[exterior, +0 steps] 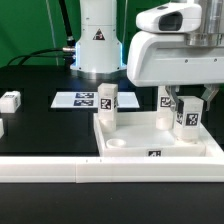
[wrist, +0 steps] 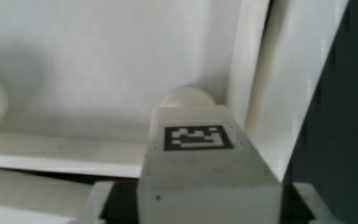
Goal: Assemble square table
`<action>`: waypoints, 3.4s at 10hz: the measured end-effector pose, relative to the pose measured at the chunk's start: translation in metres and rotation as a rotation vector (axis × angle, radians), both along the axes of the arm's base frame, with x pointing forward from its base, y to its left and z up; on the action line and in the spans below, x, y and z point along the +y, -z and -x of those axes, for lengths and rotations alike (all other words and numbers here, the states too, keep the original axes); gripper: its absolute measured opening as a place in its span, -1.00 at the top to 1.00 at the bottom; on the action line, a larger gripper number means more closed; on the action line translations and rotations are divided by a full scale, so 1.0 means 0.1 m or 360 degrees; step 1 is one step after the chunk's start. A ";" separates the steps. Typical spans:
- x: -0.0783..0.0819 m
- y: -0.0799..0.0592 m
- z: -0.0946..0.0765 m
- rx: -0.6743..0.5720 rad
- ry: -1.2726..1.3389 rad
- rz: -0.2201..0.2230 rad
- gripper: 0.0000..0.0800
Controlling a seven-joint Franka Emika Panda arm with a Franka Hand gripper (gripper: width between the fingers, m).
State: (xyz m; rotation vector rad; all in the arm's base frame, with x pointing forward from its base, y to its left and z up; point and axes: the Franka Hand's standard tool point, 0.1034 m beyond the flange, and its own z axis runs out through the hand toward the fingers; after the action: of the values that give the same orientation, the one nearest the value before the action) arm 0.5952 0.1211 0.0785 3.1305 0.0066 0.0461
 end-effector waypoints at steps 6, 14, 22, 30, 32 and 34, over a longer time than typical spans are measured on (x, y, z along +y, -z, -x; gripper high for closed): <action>0.01 0.00 0.00 -0.0001 0.0849 -0.0037 0.27; 0.00 0.00 0.01 0.0007 0.1127 -0.0050 -0.17; 0.01 0.02 0.01 0.0011 0.0152 -0.0023 -0.62; -0.04 0.00 0.00 0.0014 -0.0735 0.0031 -0.62; -0.04 0.00 0.00 0.0015 -0.0727 0.0031 -0.33; -0.04 0.00 0.00 0.0015 -0.0703 0.0029 0.27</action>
Offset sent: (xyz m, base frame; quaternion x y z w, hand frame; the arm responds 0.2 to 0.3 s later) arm 0.0031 -0.0007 -0.0055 0.0019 -0.0096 0.1984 0.9801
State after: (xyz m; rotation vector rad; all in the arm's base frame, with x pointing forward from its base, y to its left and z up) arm 0.5956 0.1167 0.0781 3.0421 0.6901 0.0340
